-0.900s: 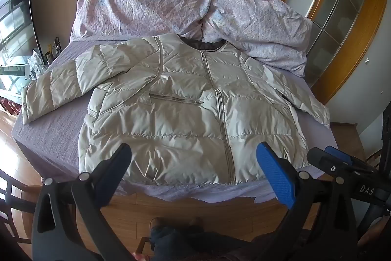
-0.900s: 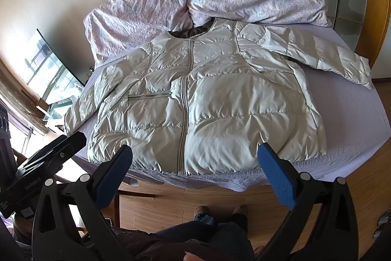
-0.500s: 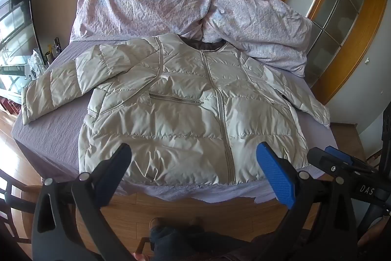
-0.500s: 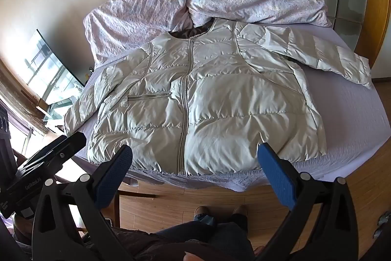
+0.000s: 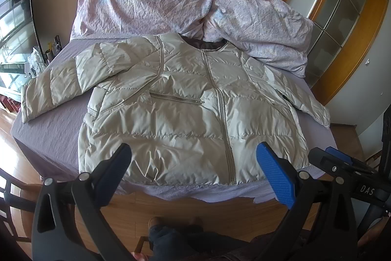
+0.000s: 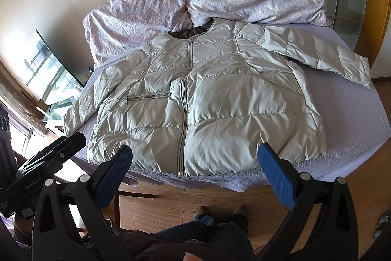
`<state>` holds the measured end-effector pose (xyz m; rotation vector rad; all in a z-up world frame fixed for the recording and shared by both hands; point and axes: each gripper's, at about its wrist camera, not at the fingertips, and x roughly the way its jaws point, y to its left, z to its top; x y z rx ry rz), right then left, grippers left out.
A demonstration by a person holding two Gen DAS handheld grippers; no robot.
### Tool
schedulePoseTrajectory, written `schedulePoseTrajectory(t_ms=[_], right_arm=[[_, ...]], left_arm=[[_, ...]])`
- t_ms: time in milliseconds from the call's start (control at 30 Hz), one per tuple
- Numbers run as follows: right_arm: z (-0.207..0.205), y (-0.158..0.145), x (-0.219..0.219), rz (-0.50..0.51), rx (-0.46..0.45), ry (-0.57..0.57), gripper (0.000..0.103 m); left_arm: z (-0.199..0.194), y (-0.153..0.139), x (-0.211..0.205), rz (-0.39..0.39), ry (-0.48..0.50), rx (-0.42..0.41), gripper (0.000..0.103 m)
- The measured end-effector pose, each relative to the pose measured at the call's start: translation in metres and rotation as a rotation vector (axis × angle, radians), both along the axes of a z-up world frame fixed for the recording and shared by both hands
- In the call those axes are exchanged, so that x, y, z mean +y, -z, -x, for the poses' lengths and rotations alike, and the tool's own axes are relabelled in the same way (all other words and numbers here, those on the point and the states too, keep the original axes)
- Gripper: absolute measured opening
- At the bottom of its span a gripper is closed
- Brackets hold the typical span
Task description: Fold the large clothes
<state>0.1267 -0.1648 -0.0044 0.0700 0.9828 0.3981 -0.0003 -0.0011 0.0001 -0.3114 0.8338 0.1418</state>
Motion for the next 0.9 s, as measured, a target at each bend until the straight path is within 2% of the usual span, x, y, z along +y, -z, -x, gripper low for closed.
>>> schedulePoseTrajectory(t_ms=[900], right_arm=[[-0.0005,-0.0015,0.0002,-0.001,0.001,0.000,0.102]], left_arm=[[0.0000,-0.0001,0.0005,0.005,-0.002,0.002,0.101]])
